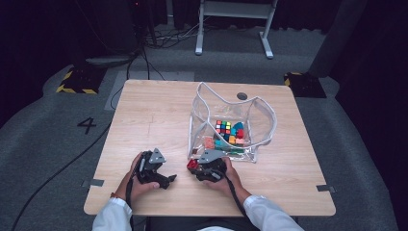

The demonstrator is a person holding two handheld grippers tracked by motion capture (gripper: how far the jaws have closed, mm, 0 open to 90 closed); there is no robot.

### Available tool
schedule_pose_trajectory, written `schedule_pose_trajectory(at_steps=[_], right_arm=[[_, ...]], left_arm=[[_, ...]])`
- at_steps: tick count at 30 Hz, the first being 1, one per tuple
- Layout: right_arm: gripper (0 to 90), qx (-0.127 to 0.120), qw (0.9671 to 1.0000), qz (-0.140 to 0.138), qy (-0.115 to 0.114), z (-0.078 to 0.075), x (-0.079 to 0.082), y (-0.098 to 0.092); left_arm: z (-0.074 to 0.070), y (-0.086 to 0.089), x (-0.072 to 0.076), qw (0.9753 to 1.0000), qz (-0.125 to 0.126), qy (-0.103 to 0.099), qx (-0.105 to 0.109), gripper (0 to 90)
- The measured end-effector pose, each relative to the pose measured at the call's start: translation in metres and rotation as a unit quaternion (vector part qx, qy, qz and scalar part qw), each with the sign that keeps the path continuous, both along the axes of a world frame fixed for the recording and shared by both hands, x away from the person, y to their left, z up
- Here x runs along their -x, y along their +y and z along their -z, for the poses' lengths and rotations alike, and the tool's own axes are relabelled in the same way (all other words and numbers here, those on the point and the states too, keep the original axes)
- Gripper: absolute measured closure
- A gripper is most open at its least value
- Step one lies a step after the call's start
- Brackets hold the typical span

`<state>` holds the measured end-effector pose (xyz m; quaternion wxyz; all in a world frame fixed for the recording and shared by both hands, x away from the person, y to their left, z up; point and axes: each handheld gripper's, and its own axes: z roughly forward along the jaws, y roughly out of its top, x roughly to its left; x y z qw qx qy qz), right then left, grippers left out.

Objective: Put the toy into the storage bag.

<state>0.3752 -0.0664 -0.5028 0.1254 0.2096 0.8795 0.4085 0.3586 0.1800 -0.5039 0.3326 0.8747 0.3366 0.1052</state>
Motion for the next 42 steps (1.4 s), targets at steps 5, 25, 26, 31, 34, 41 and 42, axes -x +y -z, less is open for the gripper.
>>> schedule_pose_trajectory(at_steps=[5,25,26,31,34,41,42], right_arm=[[59.2,-0.014,0.9998,-0.002,0.013,-0.001,0.000,-0.005],[59.2,-0.022,0.9992,-0.032,0.013,-0.012,0.003,-0.033],[59.2,-0.023,0.9990,-0.037,0.010,-0.014,0.002,-0.035],[59.2,-0.029,0.9991,-0.031,0.007,-0.020,0.003,-0.046],[59.2,-0.026,0.9992,-0.028,0.012,-0.021,0.005,-0.051],[59.1,-0.018,0.9996,-0.023,0.002,-0.024,0.007,-0.068],[59.2,-0.016,0.9996,-0.021,0.000,-0.025,0.008,-0.071]], left_arm=[[0.000,0.000,0.000,1.0000,0.000,0.000,0.000,1.9],[0.000,0.000,0.000,1.0000,0.000,0.000,0.001,1.9],[0.000,0.000,0.000,1.0000,-0.001,0.000,0.000,1.9],[0.000,0.000,0.000,1.0000,-0.001,0.000,0.000,1.9],[0.000,0.000,0.000,1.0000,-0.001,0.000,0.000,1.9],[0.000,0.000,0.000,1.0000,0.000,0.000,0.001,1.9],[0.000,0.000,0.000,1.0000,-0.001,0.000,0.000,1.9]])
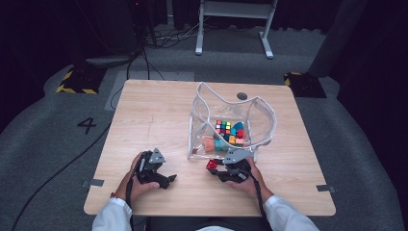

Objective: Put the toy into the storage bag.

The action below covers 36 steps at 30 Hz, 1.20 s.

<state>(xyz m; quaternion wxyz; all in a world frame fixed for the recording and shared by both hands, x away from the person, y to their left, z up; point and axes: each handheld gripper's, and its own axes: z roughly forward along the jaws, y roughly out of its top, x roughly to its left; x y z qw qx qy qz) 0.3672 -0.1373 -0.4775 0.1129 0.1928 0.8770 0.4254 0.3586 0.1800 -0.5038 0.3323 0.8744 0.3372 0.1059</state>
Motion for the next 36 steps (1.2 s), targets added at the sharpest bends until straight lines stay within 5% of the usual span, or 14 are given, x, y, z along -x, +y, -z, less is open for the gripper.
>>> schedule_pose_trajectory(at_steps=[19,24,36], right_arm=[[59.2,0.004,0.9995,0.030,0.013,-0.003,0.011,-0.055],[59.1,0.004,0.9996,0.029,-0.002,-0.003,0.011,-0.072],[59.1,0.002,0.9969,0.078,0.007,-0.002,0.017,-0.121]], left_arm=[[0.000,0.000,0.000,1.0000,0.001,0.000,0.001,1.9],[0.000,0.000,0.000,1.0000,0.000,0.000,0.001,1.9],[0.000,0.000,0.000,1.0000,0.001,0.000,0.002,1.9]])
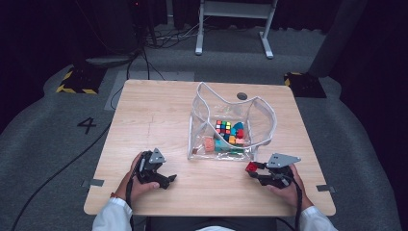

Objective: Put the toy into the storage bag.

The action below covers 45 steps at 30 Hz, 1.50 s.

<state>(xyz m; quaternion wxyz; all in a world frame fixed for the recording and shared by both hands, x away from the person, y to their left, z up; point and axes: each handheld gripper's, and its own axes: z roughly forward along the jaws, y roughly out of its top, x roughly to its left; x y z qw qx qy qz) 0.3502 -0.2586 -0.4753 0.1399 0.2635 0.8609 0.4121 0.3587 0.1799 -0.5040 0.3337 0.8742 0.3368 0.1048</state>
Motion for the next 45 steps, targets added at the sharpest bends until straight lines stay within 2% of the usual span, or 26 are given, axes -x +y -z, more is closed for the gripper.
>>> schedule_pose_trajectory(at_steps=[13,19,25,27,37,40,42,45], right_arm=[[59.1,0.000,0.9993,0.038,-0.003,-0.002,-0.002,-0.033],[59.1,-0.019,0.9979,0.060,-0.015,-0.013,-0.007,-0.049],[59.1,-0.025,0.9965,0.076,-0.024,-0.026,-0.015,-0.062],[59.2,-0.036,0.9956,0.083,-0.025,-0.032,-0.018,-0.069],[59.1,-0.048,0.9922,0.105,-0.047,-0.067,-0.036,-0.091],[59.1,-0.044,0.9909,0.110,-0.064,-0.086,-0.041,-0.093],[59.2,-0.052,0.9891,0.115,-0.077,-0.097,-0.044,-0.095],[59.2,-0.053,0.9882,0.107,-0.096,-0.117,-0.048,-0.093]], left_arm=[[0.000,0.000,0.000,1.0000,-0.001,-0.001,-0.002,1.9],[0.000,0.000,0.000,1.0000,0.000,0.000,0.000,1.9],[0.000,0.000,0.000,1.0000,-0.001,0.000,-0.001,1.9],[0.000,0.000,0.000,1.0000,0.000,0.000,0.000,1.9],[0.000,0.000,0.000,1.0000,-0.001,0.000,-0.002,1.9],[0.000,0.000,0.000,1.0000,0.000,0.000,-0.001,1.9],[0.000,0.000,0.000,1.0000,0.000,0.000,-0.001,1.9],[0.000,0.000,0.000,1.0000,-0.001,-0.001,-0.002,1.9]])
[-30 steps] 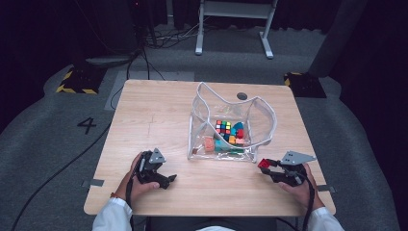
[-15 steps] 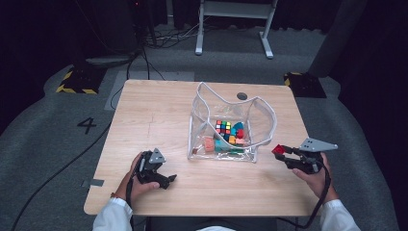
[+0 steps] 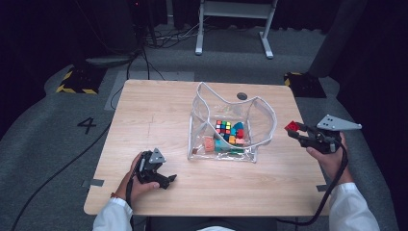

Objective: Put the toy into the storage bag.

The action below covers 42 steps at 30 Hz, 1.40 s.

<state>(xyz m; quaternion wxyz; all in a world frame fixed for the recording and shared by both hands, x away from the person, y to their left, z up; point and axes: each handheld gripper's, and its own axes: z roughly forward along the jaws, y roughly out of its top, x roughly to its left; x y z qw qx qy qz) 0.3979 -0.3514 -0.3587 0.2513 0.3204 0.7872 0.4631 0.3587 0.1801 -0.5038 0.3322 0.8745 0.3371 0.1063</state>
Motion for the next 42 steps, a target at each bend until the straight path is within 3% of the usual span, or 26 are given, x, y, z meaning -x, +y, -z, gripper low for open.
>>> schedule_pose_trajectory(at_steps=[8,12,19,24,30,34,40,42], right_arm=[[59.1,0.007,0.9997,-0.016,-0.014,-0.029,-0.012,0.013],[59.2,-0.006,0.9993,-0.035,-0.011,-0.043,-0.017,0.017],[59.2,0.030,0.9970,-0.071,-0.009,-0.064,-0.030,0.044],[59.1,0.052,0.9942,-0.093,0.001,-0.067,-0.037,0.067],[59.1,0.079,0.9878,-0.132,0.022,-0.060,-0.048,0.094],[59.1,0.107,0.9791,-0.169,0.036,-0.053,-0.057,0.112],[59.2,0.145,0.9686,-0.192,0.061,-0.043,-0.068,0.137],[59.1,0.165,0.9631,-0.202,0.066,-0.041,-0.072,0.146]], left_arm=[[0.000,0.000,0.000,1.0000,0.001,0.001,0.001,1.9],[0.000,0.000,0.000,1.0000,0.000,0.000,0.000,1.9],[0.000,0.000,0.000,1.0000,0.000,0.000,0.000,1.9],[0.000,0.000,-0.001,1.0000,0.002,-0.005,-0.004,1.5],[0.000,0.000,-0.001,1.0000,0.002,-0.006,-0.004,1.5],[0.000,0.000,-0.001,1.0000,0.002,-0.006,-0.004,1.5],[0.000,0.000,-0.001,1.0000,0.002,-0.005,-0.004,1.5],[0.000,0.000,-0.001,1.0000,0.002,-0.005,-0.003,1.5]])
